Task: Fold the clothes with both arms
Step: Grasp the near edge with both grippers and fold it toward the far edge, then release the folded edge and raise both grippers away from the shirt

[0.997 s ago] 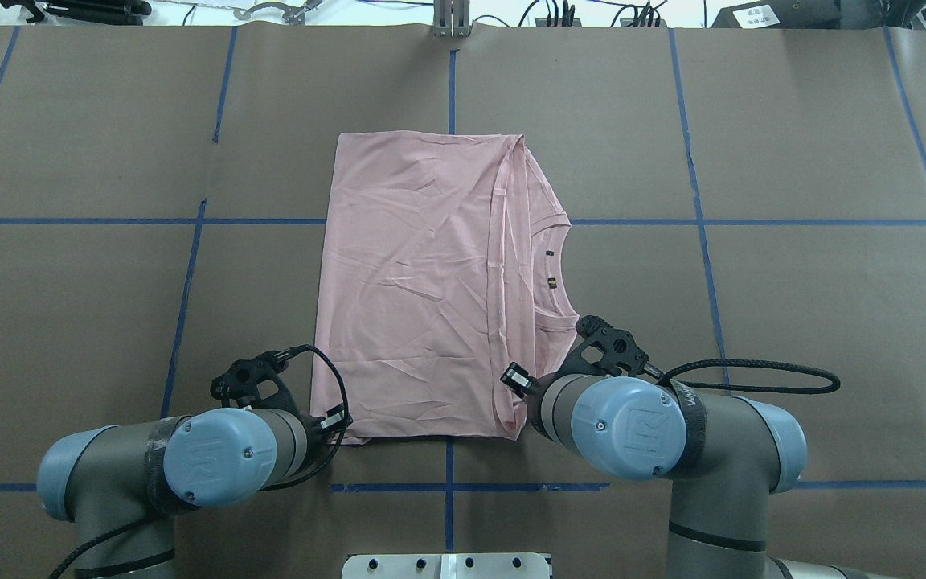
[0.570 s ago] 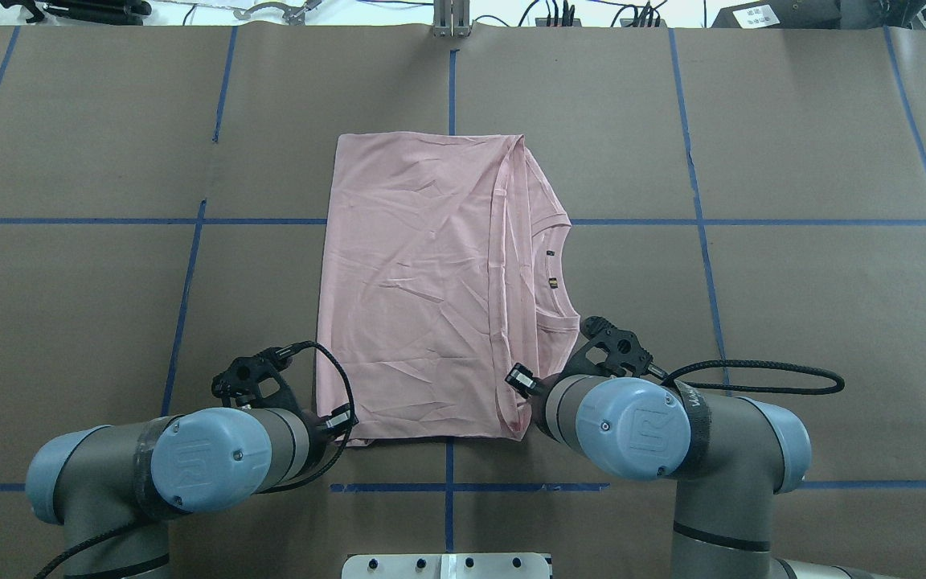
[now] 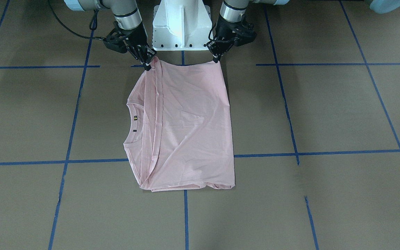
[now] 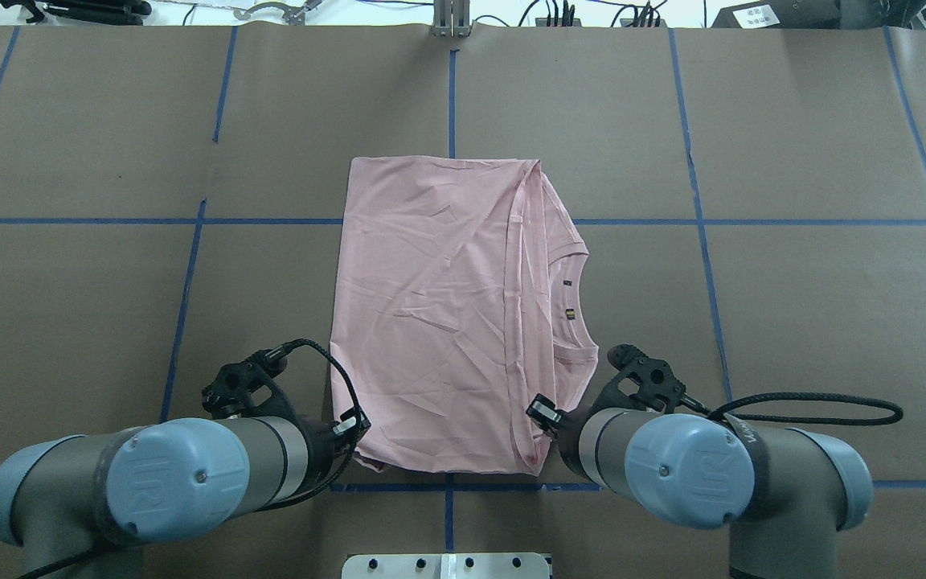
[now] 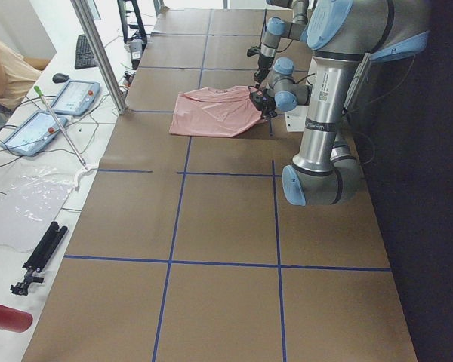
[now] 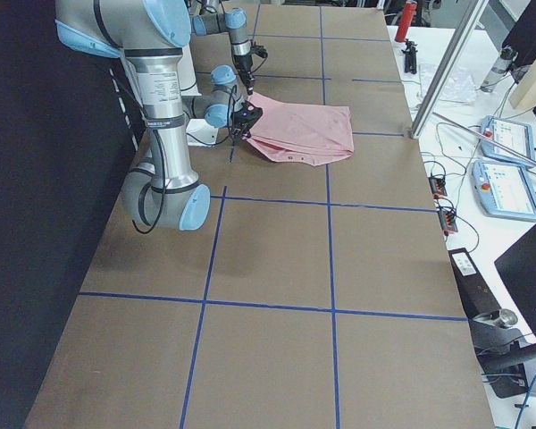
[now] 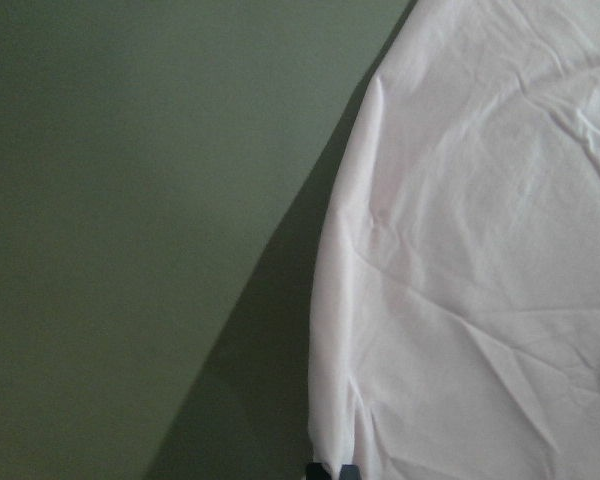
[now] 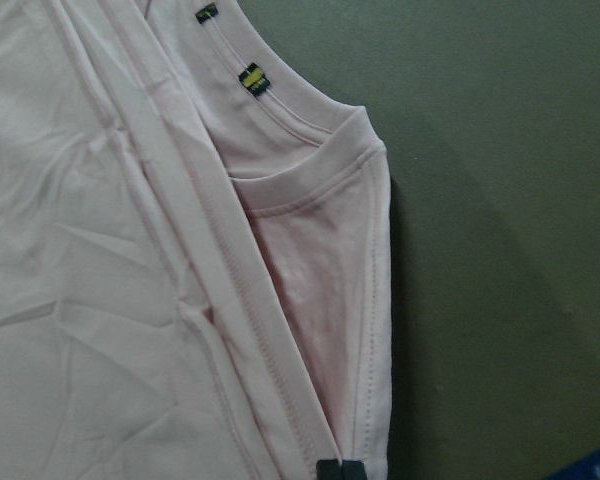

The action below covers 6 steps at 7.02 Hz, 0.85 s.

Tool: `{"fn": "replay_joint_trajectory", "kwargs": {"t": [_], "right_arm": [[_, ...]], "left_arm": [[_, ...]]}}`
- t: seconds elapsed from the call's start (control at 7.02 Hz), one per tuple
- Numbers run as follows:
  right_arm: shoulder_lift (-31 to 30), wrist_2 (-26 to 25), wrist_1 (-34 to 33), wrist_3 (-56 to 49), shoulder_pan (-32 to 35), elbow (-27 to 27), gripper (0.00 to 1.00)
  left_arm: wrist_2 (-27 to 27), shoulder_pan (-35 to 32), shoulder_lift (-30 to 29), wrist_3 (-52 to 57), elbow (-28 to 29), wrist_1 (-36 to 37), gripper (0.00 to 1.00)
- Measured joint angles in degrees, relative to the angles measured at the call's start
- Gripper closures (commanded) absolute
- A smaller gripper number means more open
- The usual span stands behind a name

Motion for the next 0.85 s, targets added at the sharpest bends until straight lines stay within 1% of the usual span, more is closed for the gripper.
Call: {"fn": "replay_joint_trajectory", "kwargs": {"t": [0.14, 0.28, 0.43, 0.57, 0.71, 0.85], "right_arm": [[-0.8, 0.7, 0.0, 0.7, 1.2, 2.0, 1.0], [1.0, 3.5, 0.0, -0.1, 5.3, 0.5, 1.0], [6.1, 8.6, 0.1, -2.0, 11.7, -4.9, 1.0], [11.1, 12.4, 0.2, -3.3, 17.1, -10.9, 1.0], [15.2, 14.9, 0.3, -4.1, 21.3, -16.2, 1.0], [17.8, 16.8, 0.4, -4.9, 24.2, -20.1, 1.0]], "left_arm": [[0.6, -0.5, -1.5, -0.8, -2.4, 2.3, 1.0], [1.7, -3.2, -3.2, 0.2, -0.7, 1.9, 1.0], [2.6, -7.5, -5.4, 3.1, 4.2, -1.2, 1.0], [2.9, -11.8, -7.1, 6.4, 9.3, -4.4, 1.0], [3.0, -15.7, -8.5, 9.2, 13.5, -6.9, 1.0], [3.1, -18.9, -10.9, 11.5, 18.1, -8.4, 1.0]]}}
